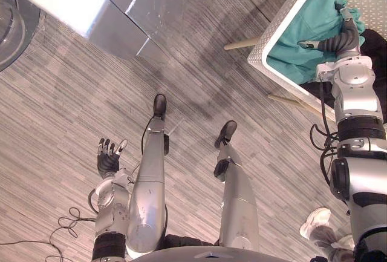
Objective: Pick up the laundry basket with both hands and put the clothes into the washing machine.
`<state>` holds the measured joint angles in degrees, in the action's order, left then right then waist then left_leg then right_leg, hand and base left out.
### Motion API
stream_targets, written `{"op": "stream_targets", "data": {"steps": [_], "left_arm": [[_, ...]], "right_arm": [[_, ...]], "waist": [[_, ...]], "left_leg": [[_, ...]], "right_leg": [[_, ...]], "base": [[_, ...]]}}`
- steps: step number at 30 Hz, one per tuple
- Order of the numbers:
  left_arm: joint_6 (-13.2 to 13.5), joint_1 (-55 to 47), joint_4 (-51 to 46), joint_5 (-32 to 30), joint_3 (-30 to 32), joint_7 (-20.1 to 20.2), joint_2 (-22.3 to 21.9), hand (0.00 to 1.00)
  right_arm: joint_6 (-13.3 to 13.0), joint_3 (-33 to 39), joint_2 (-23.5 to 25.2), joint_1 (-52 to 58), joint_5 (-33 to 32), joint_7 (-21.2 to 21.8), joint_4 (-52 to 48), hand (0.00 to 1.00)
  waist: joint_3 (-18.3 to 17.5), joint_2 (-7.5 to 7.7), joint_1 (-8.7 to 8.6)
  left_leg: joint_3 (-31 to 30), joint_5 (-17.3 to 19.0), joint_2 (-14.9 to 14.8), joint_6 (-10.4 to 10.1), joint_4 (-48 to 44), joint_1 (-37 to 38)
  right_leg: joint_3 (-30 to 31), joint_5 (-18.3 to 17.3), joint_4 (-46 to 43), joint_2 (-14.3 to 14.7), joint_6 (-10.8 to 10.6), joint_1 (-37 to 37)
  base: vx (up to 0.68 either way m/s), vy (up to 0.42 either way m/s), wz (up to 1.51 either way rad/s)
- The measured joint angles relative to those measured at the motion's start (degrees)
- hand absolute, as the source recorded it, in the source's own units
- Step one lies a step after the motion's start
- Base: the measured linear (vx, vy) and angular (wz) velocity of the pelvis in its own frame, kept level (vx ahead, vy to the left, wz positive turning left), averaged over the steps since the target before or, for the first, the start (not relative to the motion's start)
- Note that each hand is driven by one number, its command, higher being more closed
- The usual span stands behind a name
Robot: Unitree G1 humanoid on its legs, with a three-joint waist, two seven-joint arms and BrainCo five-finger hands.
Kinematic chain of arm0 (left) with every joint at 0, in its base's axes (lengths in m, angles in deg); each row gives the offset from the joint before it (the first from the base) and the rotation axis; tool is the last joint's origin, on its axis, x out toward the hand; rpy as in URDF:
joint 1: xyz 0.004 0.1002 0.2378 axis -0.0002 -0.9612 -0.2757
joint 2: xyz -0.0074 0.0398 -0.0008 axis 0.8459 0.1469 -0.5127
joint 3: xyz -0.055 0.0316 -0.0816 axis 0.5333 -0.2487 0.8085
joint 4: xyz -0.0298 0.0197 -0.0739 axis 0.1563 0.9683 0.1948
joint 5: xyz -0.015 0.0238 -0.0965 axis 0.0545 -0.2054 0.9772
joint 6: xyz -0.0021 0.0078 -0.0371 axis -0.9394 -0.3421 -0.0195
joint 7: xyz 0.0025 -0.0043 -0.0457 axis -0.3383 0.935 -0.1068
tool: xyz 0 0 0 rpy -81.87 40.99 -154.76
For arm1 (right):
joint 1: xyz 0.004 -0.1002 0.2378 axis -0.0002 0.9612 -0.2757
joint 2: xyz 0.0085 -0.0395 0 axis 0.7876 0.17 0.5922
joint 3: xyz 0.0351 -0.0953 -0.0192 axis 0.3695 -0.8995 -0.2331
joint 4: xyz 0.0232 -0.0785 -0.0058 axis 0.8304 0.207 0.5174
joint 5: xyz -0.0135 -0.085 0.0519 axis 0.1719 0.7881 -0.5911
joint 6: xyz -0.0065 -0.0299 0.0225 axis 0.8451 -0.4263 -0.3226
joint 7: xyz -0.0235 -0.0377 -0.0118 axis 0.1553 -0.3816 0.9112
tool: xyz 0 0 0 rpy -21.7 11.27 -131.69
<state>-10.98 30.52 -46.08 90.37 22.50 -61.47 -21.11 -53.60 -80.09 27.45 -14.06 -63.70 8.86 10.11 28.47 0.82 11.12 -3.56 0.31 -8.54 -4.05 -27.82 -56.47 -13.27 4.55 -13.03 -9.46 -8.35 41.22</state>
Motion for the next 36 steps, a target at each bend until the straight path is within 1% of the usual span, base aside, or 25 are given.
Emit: {"op": "stream_targets", "data": {"steps": [4, 7, 18, 22, 24, 26, 27, 28, 29, 30, 31, 32, 34, 35, 36], "left_arm": [[-0.04, 0.00, 0.38, 0.00, -0.01, 0.00, 0.24, 0.00], [-0.04, 0.00, 0.37, 0.01, -0.04, 0.00, 0.24, 0.00], [-0.02, 0.00, 1.09, 1.08, 0.03, -0.03, 0.24, 0.00], [-0.02, 0.00, 1.96, 1.27, 0.32, -0.06, 0.20, 0.00], [-0.02, 0.01, 2.12, 1.72, 0.34, -0.15, 0.08, 0.00], [-0.02, 0.02, 2.24, 2.13, 0.40, -0.32, -0.13, 0.00], [-0.02, 0.03, 2.43, 2.16, 0.46, -0.47, -0.24, 0.00], [-0.02, 0.03, 2.45, 2.18, 0.47, -0.51, -0.27, 0.00], [-0.02, 0.10, 2.46, 2.20, 0.47, -0.60, -0.29, 0.00], [-0.02, 0.18, 2.56, 2.20, 0.75, -0.69, -0.32, 0.00], [0.04, 0.19, 2.69, 2.18, 1.25, -0.98, -0.36, 0.00], [0.05, 0.19, 2.71, 2.18, 1.28, -1.09, -0.36, 0.00], [0.15, 0.24, 4.41, 2.17, 1.60, -2.49, -0.45, 0.00], [0.08, 0.27, 5.29, 2.17, 1.60, -2.94, -0.46, 0.00], [0.05, 0.26, 5.84, 2.17, 1.63, -3.08, -0.48, 0.00]], "right_arm": [[0.13, -0.11, -0.01, -0.05, -0.01, -0.05, 0.77, 1.00], [0.26, -1.68, 0.07, -0.02, -0.02, -0.06, 0.81, 1.00], [0.33, -1.70, 0.63, 1.24, -0.17, -0.02, 0.82, 1.00], [0.34, -1.10, 1.25, 1.28, -0.17, -0.10, 0.81, 1.00], [0.41, 1.38, 2.89, 1.69, -0.97, -0.60, 0.60, 1.00], [0.17, 5.07, 5.08, 3.26, -7.46, -1.48, 0.31, 1.00], [-0.05, 7.33, 6.73, 4.41, -13.09, -2.61, 0.11, 1.00], [-0.31, 8.60, 7.66, 4.77, -16.15, -3.12, -0.11, 1.00], [-1.02, 10.58, 9.14, 5.64, -22.73, -3.94, -1.13, 1.00], [-2.15, 13.23, 11.61, 7.14, -29.21, -5.31, -3.18, 1.00], [-3.94, 16.14, 14.79, 8.68, -37.32, -6.97, -6.28, 1.00], [-4.64, 16.55, 15.32, 8.86, -39.07, -7.33, -6.77, 1.00], [-10.48, 19.28, 20.88, 9.29, -52.55, -9.63, -11.17, 1.00], [-12.56, 19.32, 22.18, 9.48, -57.68, -10.14, -12.18, 1.00], [-13.63, 19.36, 22.95, 9.73, -59.70, -10.49, -13.02, 1.00]], "waist": [[-0.09, 0.13, -0.06], [-0.11, 0.13, -0.04], [-0.24, 0.18, 0.12], [-0.27, 0.21, 0.10], [-0.33, 0.29, 0.02], [-0.83, 0.60, 0.03], [-1.35, 0.82, -0.01], [-1.60, 0.97, -0.03], [-1.74, 1.04, -0.07], [-1.73, 1.04, -0.25], [-1.75, 1.02, -0.45], [-1.75, 1.02, -0.46], [-1.77, 0.97, -0.69], [-1.77, 0.97, -0.91], [-1.77, 0.96, -0.86]], "left_leg": [[0.05, 0.08, -0.14, -0.03, -0.09, -0.06], [0.06, 0.04, -0.33, -0.07, -0.06, -0.05], [0.07, -0.29, -0.63, -0.29, 0.57, 0.36], [0.03, -0.56, -0.78, -0.43, 0.96, 0.53], [0.03, -0.56, -0.86, -0.44, 0.95, 0.54], [0.06, -0.56, -0.87, -0.44, 0.98, 0.53], [0.06, -0.56, -0.86, -0.44, 0.97, 0.55], [0.08, -0.57, -0.87, -0.44, 0.94, 0.61], [0.08, -0.58, -0.87, -0.46, 0.92, 0.85], [0.07, -0.59, -0.87, -0.47, 0.94, 1.38], [0.18, -0.58, -0.92, -0.46, 1.00, 2.08], [0.23, -0.58, -0.94, -0.46, 1.03, 2.19], [0.51, -0.52, -1.10, -0.44, 1.44, 3.09], [0.63, -0.37, -1.08, -0.22, 1.86, 3.68], [0.73, -0.36, -1.07, -0.15, 2.10, 4.14]], "right_leg": [[-0.06, 0.01, -0.04, 0.07, 0.00, 0.00], [-0.06, 0.01, -0.04, 0.22, -0.01, 0.00], [-0.10, 0.01, -0.03, 0.47, 0.00, -0.17], [-0.12, 0.00, -0.02, 0.63, 0.02, -0.17], [-0.12, 0.01, -0.01, 0.70, 0.03, -0.17], [-0.12, 0.01, 0.07, 0.71, 0.03, -0.17], [-0.11, 0.00, 0.13, 0.71, 0.03, -0.18], [-0.10, 0.00, 0.14, 0.71, 0.03, -0.20], [-0.09, -0.01, 0.15, 0.71, 0.05, -0.43], [-0.09, -0.03, 0.24, 0.72, 0.08, -1.01], [-0.07, -0.07, 0.28, 0.73, 0.15, -1.52], [-0.07, -0.07, 0.28, 0.73, 0.15, -1.58], [0.17, -0.16, 0.24, 0.79, 0.29, -2.27], [0.23, -0.18, 0.24, 0.74, 0.33, -2.64], [0.24, -0.19, 0.24, 0.70, 0.35, -2.95]], "base": [[0.00, 0.000, 0.00], [0.01, -0.002, 0.00], [0.00, -0.001, 0.00], [0.00, 0.000, 0.00], [0.00, 0.000, 0.00], [0.00, 0.000, 0.00], [0.00, 0.000, 0.00], [0.00, 0.000, 0.00], [0.00, 0.000, 0.00], [0.00, 0.000, 0.00], [0.00, 0.000, 0.00], [0.02, -0.012, -0.05], [0.01, -0.013, -0.05], [0.00, 0.000, 0.00], [0.00, 0.000, 0.00]]}}
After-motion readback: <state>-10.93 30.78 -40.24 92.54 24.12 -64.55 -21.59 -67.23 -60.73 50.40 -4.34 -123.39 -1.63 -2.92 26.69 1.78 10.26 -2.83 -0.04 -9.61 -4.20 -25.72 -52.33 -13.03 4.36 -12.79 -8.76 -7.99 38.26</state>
